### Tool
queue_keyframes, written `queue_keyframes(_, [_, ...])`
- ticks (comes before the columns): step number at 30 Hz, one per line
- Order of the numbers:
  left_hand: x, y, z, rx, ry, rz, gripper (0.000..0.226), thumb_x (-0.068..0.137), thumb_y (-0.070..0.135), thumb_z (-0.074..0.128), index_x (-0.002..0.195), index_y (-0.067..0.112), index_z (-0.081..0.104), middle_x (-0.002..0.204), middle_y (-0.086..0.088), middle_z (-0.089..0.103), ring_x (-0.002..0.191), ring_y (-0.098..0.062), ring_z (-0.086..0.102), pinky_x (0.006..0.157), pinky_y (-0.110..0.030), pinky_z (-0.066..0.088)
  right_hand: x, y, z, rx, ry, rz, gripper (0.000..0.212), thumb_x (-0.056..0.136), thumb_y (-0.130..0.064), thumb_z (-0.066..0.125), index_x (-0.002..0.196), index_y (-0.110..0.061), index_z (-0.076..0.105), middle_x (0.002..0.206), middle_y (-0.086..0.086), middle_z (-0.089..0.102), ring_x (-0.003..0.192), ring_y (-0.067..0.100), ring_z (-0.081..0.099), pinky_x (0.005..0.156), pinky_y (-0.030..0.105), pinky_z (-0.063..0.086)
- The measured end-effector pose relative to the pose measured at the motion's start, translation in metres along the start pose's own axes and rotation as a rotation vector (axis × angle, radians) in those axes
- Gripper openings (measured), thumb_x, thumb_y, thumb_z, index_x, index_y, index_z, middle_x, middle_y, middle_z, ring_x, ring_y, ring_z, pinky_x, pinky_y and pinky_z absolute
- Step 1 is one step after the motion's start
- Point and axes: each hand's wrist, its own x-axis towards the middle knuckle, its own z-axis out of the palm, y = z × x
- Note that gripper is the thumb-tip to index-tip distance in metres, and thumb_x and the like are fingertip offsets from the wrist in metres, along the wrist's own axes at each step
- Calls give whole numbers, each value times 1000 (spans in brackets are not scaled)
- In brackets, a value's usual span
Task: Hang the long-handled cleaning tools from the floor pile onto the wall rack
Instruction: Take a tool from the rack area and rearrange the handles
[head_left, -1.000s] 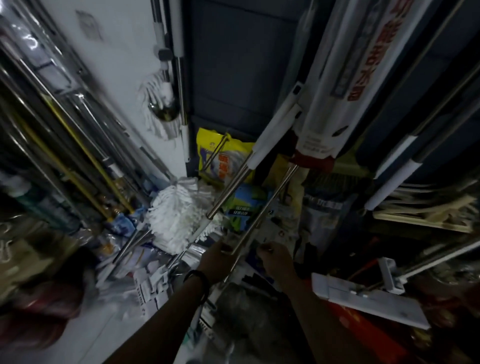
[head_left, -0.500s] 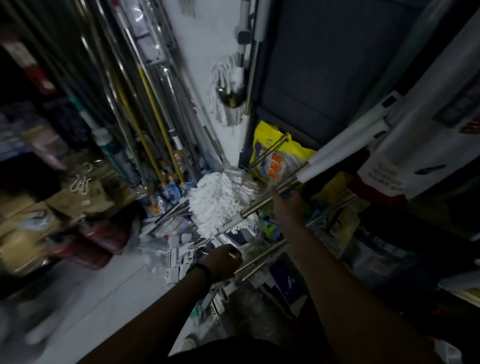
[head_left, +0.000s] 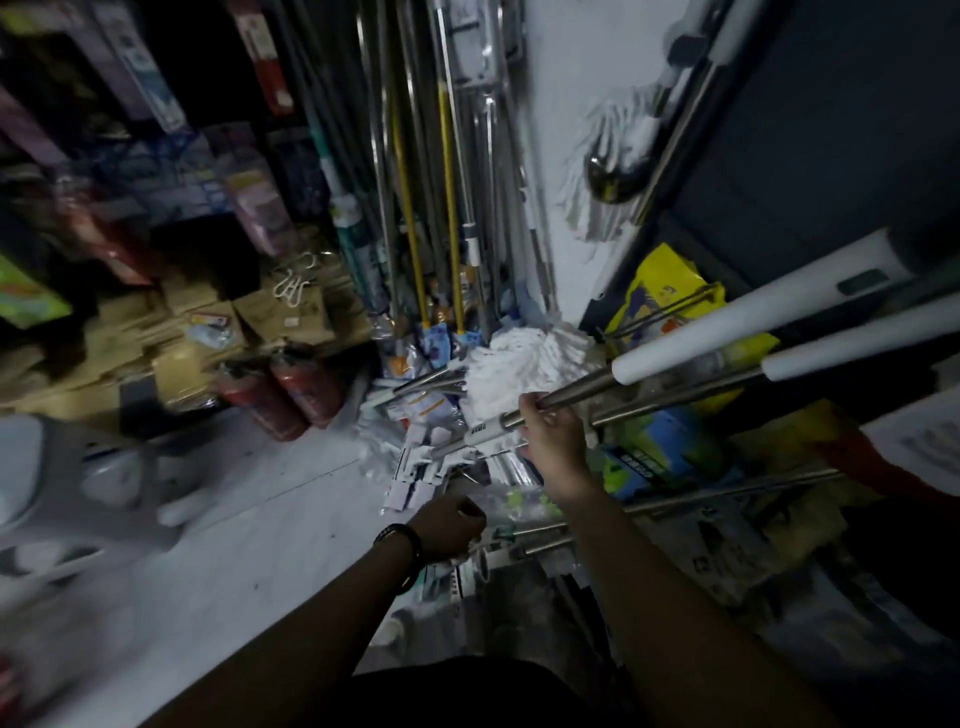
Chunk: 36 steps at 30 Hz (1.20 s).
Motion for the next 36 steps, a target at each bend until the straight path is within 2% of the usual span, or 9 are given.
queue_keyframes(3, [-6, -16, -5, -31, 30, -8, 27, 103, 30, 58, 118, 11, 71, 117, -14, 75, 93, -28, 75, 71, -31, 61, -2, 4, 29, -82, -106, -6, 31, 85, -60, 67, 96, -32, 74, 70, -7, 68, 72, 20, 68, 72, 47, 60])
queue_keyframes(6, [-11, -35, -19, -12, -11, -11, 34, 103, 32, 59, 125, 9, 70, 126, -11, 72, 114, -29, 70, 95, -40, 57, -11, 11, 62, -187, -184, -9, 36, 88, -66, 62, 116, -43, 69, 92, -9, 74, 91, 24, 73, 80, 46, 63])
queue_keyframes(12, [-4, -78, -78, -119, -17, -2, 26, 102, 27, 58, 107, 8, 75, 114, -17, 75, 85, -30, 73, 84, -45, 63, -28, 20, 139, -183, -50, -44, 19, 92, -52, 71, 95, -36, 60, 92, -2, 75, 87, 24, 72, 83, 45, 59])
queue_keyframes(15, [2, -101, -120, -179, -61, -1, 20, 102, 23, 57, 108, 11, 72, 113, -20, 74, 77, -29, 70, 70, -40, 63, -8, 44, 172, -197, 54, 0, 40, 78, -62, 75, 89, -26, 64, 82, -4, 71, 82, 25, 69, 83, 42, 58])
queue_keyframes(21, [14, -137, -192, -383, -101, -45, 11, 101, 21, 58, 95, 16, 66, 104, -18, 74, 66, -24, 70, 60, -29, 58, -36, 0, 237, -282, 151, 44, 33, 95, -37, 73, 117, -13, 68, 111, 11, 75, 107, 32, 70, 86, 35, 50])
queue_keyframes(25, [20, -164, -222, -488, -145, -176, 15, 99, 27, 60, 91, 18, 67, 113, -16, 76, 95, -38, 76, 82, -45, 62, -56, -35, 272, -288, 193, -1, 26, 98, -36, 70, 113, -15, 67, 103, 6, 73, 96, 24, 65, 80, 29, 40])
queue_keyframes(30, [25, -177, -234, -857, -144, -276, 19, 103, 22, 60, 86, 12, 62, 93, -14, 67, 70, -28, 63, 62, -33, 56, -82, -67, 288, -203, 253, -90, 29, 90, -51, 74, 107, -27, 69, 97, 2, 77, 89, 24, 75, 80, 43, 61])
queue_keyframes(33, [29, -182, -235, -1132, -199, -360, 30, 108, 34, 51, 89, 13, 61, 86, -8, 59, 72, -27, 56, 63, -36, 49, -96, -92, 286, -131, 219, -123, 50, 75, -66, 72, 111, -31, 71, 99, 0, 78, 86, 21, 78, 77, 53, 65])
queue_keyframes(36, [41, -187, -242, -1440, -122, -366, 31, 106, 43, 53, 100, 13, 61, 89, -13, 68, 84, -33, 61, 68, -43, 55, -114, -125, 289, -112, 168, -179, 33, 81, -56, 74, 103, -31, 73, 97, -1, 78, 85, 17, 79, 78, 48, 66])
